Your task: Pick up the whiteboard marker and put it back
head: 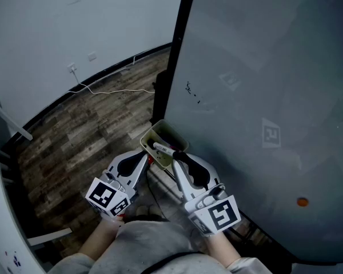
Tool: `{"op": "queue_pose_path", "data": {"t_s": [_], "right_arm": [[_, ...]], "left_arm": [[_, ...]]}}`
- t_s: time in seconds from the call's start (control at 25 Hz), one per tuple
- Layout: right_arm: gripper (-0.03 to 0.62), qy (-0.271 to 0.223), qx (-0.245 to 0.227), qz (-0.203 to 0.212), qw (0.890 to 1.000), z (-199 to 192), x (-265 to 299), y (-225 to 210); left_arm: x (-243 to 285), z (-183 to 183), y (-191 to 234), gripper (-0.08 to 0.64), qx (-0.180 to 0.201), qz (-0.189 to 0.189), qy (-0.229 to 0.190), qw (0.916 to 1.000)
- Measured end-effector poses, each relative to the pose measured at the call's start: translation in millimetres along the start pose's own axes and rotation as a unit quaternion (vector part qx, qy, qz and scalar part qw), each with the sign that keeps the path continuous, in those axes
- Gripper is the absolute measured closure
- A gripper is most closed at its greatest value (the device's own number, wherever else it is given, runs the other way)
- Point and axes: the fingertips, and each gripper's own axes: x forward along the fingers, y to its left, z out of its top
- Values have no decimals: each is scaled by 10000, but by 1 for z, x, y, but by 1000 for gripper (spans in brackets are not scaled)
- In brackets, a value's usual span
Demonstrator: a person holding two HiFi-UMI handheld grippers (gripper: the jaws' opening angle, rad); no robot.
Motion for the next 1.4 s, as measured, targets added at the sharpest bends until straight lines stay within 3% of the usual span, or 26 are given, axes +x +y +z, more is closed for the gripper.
{"op": "queue_pose_path", "data": {"t_s": [0.24, 0.52, 1.4], "right_arm": [[517, -75, 194, -44, 9998, 0, -2, -6], [517, 46, 92, -193, 9998, -3, -7, -13], [517, -232, 52, 17, 9997, 12, 0, -4]], "left_arm": [[2, -4, 1, 545, -36, 7, 11, 10000], [3, -6, 0, 545, -35, -16, 28, 10000], [3, 0, 7, 545, 79, -6, -74, 9999]]}}
